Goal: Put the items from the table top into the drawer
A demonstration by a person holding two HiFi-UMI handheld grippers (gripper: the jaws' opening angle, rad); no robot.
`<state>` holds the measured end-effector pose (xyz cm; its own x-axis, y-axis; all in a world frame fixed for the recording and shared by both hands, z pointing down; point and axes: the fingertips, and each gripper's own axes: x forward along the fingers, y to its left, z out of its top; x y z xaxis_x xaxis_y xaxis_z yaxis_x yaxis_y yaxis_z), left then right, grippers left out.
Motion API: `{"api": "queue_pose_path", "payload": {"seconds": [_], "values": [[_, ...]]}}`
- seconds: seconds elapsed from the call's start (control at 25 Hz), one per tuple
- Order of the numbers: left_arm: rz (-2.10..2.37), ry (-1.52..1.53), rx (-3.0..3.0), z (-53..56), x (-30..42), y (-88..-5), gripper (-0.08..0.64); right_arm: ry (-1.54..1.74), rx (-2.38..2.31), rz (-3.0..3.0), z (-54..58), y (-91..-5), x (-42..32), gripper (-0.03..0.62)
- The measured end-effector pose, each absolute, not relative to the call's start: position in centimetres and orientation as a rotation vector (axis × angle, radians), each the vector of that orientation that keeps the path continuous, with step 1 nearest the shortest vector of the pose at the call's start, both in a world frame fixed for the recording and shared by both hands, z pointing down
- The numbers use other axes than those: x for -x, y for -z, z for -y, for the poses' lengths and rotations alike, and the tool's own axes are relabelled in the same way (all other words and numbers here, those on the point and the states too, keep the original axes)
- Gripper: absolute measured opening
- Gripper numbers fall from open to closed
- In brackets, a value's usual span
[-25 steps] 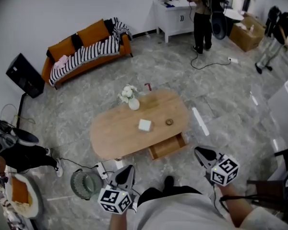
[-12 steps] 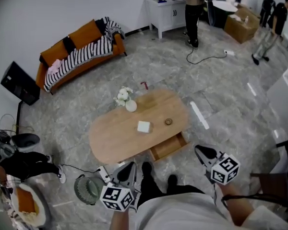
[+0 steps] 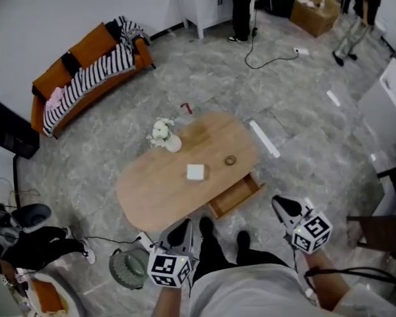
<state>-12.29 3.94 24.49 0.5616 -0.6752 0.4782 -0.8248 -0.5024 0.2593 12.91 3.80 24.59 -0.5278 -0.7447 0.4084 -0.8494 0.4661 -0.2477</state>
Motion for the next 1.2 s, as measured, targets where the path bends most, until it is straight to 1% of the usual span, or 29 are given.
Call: {"api": "queue_pose_path", "payload": {"seconds": [0.36, 0.8, 1.2], "values": [[1.05, -0.502, -2.346, -0.1, 12.5, -29.4, 0.0, -0.646, -1.397, 2.429, -1.1, -26.6, -9.3, 0.037], [0.981, -0.546, -2.318, 4.5, 13.8, -36.1, 0.0, -0.732, -1.418, 2.384, 0.5, -32.5, -6.5, 0.037], [0.895, -0.636, -2.218, 6.6, 14.0, -44.2, 0.0, -0.823, -1.423, 2.331, 1.8, -38.8, -4.3, 0.037]]}}
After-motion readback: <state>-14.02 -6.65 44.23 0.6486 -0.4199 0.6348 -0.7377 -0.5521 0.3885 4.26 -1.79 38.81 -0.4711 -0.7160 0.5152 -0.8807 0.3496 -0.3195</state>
